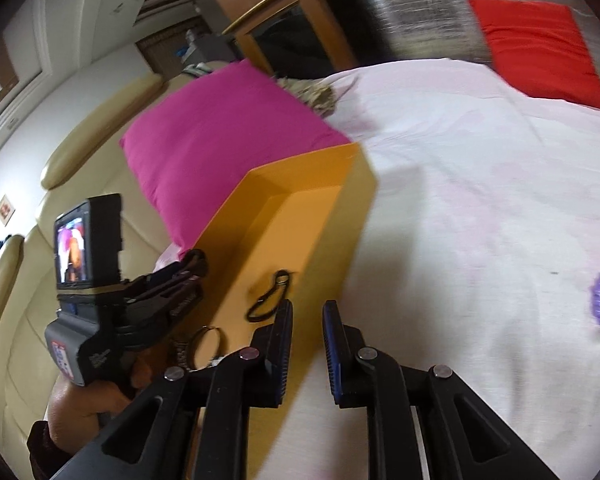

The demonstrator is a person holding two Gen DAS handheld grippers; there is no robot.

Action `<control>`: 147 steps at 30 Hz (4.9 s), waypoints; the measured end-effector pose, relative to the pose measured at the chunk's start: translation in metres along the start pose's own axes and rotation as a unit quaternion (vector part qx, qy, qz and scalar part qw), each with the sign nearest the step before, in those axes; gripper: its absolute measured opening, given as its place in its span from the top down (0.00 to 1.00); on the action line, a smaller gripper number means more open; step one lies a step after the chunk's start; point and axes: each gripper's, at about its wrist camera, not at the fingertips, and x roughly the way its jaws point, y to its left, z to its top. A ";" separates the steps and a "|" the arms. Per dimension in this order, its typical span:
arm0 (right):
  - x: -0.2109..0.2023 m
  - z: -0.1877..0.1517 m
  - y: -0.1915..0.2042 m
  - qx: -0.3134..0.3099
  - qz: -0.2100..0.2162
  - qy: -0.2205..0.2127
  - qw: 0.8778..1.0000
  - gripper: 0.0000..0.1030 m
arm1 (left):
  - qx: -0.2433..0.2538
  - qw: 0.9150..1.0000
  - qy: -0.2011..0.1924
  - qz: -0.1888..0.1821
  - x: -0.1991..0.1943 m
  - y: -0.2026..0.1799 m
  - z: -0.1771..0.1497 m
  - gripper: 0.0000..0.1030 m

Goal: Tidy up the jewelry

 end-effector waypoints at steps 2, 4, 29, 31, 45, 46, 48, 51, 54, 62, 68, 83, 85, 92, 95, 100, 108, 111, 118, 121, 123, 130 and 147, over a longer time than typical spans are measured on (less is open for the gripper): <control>-0.008 0.000 -0.011 0.006 -0.010 -0.001 1.000 0.83 | 0.007 1.000 -0.008 -0.005 -0.007 -0.013 0.004 0.67; -0.017 0.000 -0.022 0.013 -0.020 -0.003 1.000 0.83 | 0.012 1.000 -0.019 -0.009 -0.016 -0.025 0.007 0.61; -0.134 -0.014 -0.181 0.138 -0.158 -0.023 0.978 0.53 | 0.103 0.985 -0.089 -0.110 -0.100 -0.202 -0.005 0.36; -0.142 -0.013 -0.188 0.146 -0.159 -0.024 0.976 0.53 | 0.110 0.984 -0.087 -0.113 -0.100 -0.211 -0.006 0.36; -0.153 -0.015 -0.215 0.175 -0.166 -0.018 0.970 0.53 | 0.145 0.980 -0.081 -0.108 -0.100 -0.238 -0.013 0.36; -0.153 -0.015 -0.217 0.177 -0.165 -0.018 0.970 0.53 | 0.147 0.980 -0.080 -0.107 -0.099 -0.239 -0.014 0.36; -0.153 -0.015 -0.220 0.181 -0.164 -0.017 0.970 0.53 | 0.151 0.980 -0.079 -0.107 -0.098 -0.241 -0.015 0.36; -0.155 -0.015 -0.223 0.185 -0.165 -0.018 0.969 0.53 | 0.157 0.979 -0.075 -0.106 -0.096 -0.245 -0.016 0.36; -0.159 -0.013 -0.228 0.191 -0.166 -0.021 0.967 0.53 | 0.163 0.978 -0.067 -0.109 -0.093 -0.249 -0.017 0.36; -0.185 -0.009 -0.255 0.223 -0.171 -0.046 0.959 0.53 | 0.188 0.972 -0.022 -0.136 -0.078 -0.266 -0.025 0.36; -0.210 -0.011 -0.289 0.267 -0.185 -0.068 0.943 0.53 | 0.184 0.960 0.018 -0.210 -0.070 -0.277 -0.030 0.36; -0.188 -0.037 -0.345 0.358 -0.221 0.000 0.907 0.56 | 0.180 0.946 0.036 -0.267 -0.065 -0.293 -0.035 0.36; -0.185 -0.039 -0.348 0.363 -0.221 0.004 0.905 0.57 | 0.178 0.944 0.036 -0.275 -0.064 -0.297 -0.034 0.36; -0.180 -0.036 -0.343 0.358 -0.226 -0.004 0.906 0.61 | 0.189 0.932 0.020 -0.308 -0.064 -0.310 -0.035 0.36; -0.178 -0.035 -0.342 0.351 -0.232 -0.005 0.907 0.71 | 0.190 0.927 0.016 -0.323 -0.062 -0.317 -0.035 0.36; -0.173 -0.033 -0.340 0.336 -0.240 -0.004 0.911 0.84 | 0.179 0.918 0.030 -0.354 -0.056 -0.321 -0.035 0.36; -0.166 -0.029 -0.332 0.317 -0.220 0.001 0.923 0.84 | 0.175 0.918 0.039 -0.353 -0.056 -0.314 -0.036 0.87; -0.161 -0.029 -0.326 0.311 -0.202 0.010 0.929 0.84 | 0.184 0.919 0.051 -0.345 -0.059 -0.310 -0.037 0.90; -0.154 -0.030 -0.311 0.301 -0.156 0.036 0.940 0.84 | 0.193 0.918 0.080 -0.337 -0.064 -0.285 -0.039 0.91; -0.155 -0.029 -0.306 0.297 -0.151 0.048 0.942 0.83 | 0.201 0.916 0.083 -0.338 -0.065 -0.273 -0.040 0.91; -0.156 -0.027 -0.303 0.287 -0.167 0.042 0.942 0.83 | 0.203 0.915 0.086 -0.338 -0.064 -0.264 -0.041 0.91; -0.148 -0.024 -0.306 0.287 -0.211 0.040 0.934 0.83 | 0.206 0.915 0.089 -0.337 -0.062 -0.252 -0.040 0.85; -0.119 -0.012 -0.278 0.208 -0.252 0.029 0.945 0.86 | 0.207 0.910 0.082 -0.350 -0.067 -0.261 -0.043 0.68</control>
